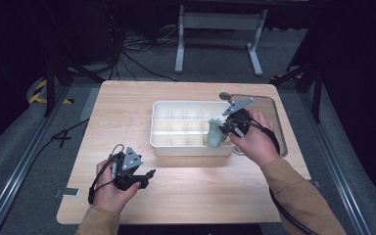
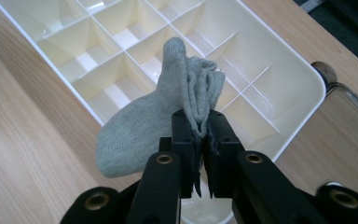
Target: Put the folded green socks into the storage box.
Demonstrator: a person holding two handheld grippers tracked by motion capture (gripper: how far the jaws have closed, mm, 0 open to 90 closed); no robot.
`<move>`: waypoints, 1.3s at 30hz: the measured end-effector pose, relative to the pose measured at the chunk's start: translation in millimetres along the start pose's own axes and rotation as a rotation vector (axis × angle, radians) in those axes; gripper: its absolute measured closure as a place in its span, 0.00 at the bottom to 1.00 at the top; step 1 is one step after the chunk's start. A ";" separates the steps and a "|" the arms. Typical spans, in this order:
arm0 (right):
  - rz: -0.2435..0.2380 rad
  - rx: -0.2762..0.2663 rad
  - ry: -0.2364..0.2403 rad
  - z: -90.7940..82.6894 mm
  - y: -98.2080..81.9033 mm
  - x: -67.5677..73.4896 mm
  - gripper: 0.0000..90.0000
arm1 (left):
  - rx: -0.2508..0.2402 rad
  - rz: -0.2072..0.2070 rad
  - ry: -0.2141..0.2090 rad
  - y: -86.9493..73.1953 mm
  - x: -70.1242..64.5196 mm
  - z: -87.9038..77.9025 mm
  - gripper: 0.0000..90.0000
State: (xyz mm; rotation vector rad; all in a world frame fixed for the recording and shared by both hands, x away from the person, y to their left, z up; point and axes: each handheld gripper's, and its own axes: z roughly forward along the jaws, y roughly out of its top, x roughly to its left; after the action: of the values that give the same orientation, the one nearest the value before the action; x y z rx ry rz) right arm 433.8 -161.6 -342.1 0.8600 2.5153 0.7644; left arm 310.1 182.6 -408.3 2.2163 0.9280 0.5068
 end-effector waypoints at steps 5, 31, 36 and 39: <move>-0.015 0.054 -0.008 17.3 5.2 -1.5 0.93 | 0.000 -0.017 0.014 -5.6 1.1 -5.0 0.37; -0.143 0.310 0.028 92.4 3.4 15.7 0.91 | 0.005 -0.022 0.016 -8.3 0.7 -7.7 0.37; -0.101 0.277 0.049 66.8 11.4 5.5 0.82 | 0.014 -0.018 0.009 -8.1 1.7 -3.5 0.37; -0.082 0.249 0.055 56.3 16.1 2.3 0.80 | 0.013 -0.012 0.008 -7.6 1.2 -2.4 0.37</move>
State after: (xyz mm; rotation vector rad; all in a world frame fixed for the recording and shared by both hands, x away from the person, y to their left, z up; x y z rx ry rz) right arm 467.4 -128.5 -377.0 0.8172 2.7158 0.4615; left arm 305.9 188.4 -411.9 2.2205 0.9509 0.5061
